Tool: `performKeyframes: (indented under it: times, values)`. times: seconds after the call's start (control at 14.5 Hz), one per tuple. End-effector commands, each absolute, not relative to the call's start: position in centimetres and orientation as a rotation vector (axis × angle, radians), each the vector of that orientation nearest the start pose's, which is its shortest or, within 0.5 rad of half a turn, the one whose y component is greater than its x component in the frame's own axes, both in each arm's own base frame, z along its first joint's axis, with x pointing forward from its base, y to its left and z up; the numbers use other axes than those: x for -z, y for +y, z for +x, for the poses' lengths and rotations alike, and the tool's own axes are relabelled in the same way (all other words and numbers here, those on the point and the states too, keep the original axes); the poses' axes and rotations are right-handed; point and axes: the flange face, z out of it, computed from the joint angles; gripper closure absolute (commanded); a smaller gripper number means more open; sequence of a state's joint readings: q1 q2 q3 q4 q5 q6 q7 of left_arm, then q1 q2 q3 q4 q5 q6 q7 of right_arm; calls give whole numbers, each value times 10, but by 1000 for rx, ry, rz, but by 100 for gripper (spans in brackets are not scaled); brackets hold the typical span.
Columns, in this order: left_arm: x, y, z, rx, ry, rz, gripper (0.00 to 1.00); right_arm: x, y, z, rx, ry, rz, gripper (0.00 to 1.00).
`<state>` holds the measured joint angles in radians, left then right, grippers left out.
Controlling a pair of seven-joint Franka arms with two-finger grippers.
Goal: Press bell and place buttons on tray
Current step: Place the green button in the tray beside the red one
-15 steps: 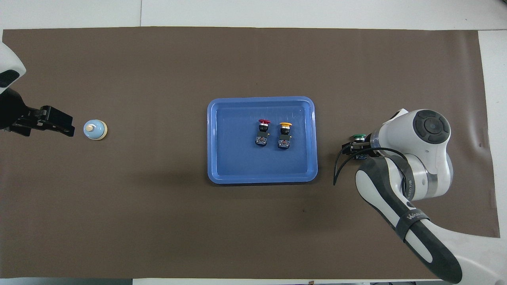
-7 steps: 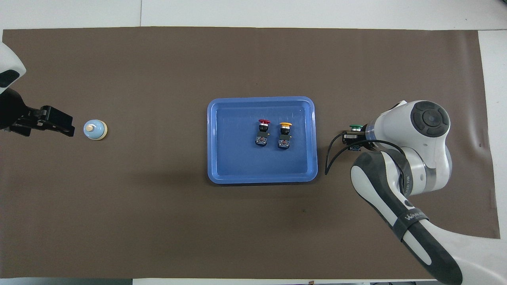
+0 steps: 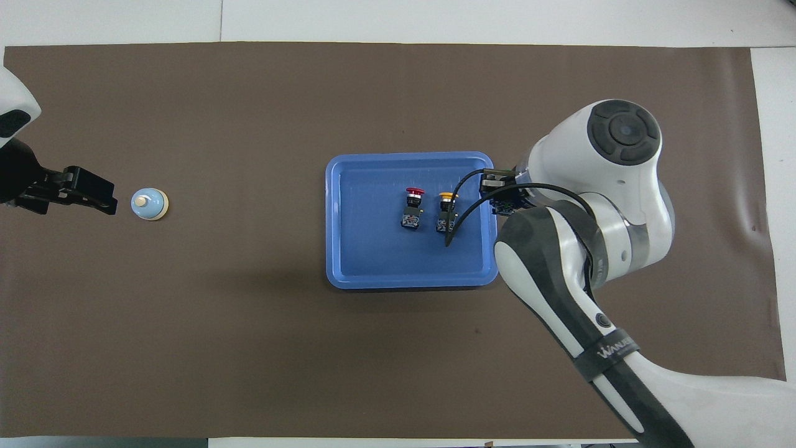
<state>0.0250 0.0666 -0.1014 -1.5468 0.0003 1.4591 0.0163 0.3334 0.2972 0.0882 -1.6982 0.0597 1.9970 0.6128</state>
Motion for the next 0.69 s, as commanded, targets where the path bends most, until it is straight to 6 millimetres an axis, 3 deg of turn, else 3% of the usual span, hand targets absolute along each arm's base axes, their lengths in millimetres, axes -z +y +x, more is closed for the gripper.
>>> performKeyframes:
  times: [0.0,0.21,0.34,0.48,0.55,0.62]
  values:
    - [-591,-40,556,-240,128,-3129,0,-417,343,628,-98,451,-3018,100]
    - [-590,-40,556,-243,125,-3130,0,-392,399,616,-49,451,-2984,100]
    - [-590,-40,556,-243,128,-3129,0,-367,422,598,-69,433,-3006,100]
    - [-590,-40,556,-243,128,-3129,0,-348,432,593,-48,448,-2997,100]
    - [-590,-40,556,-243,128,-3129,0,-338,436,586,-56,442,-3005,96]
    - [-591,-40,556,-240,128,-3129,0,-329,437,582,-63,438,-3014,82]
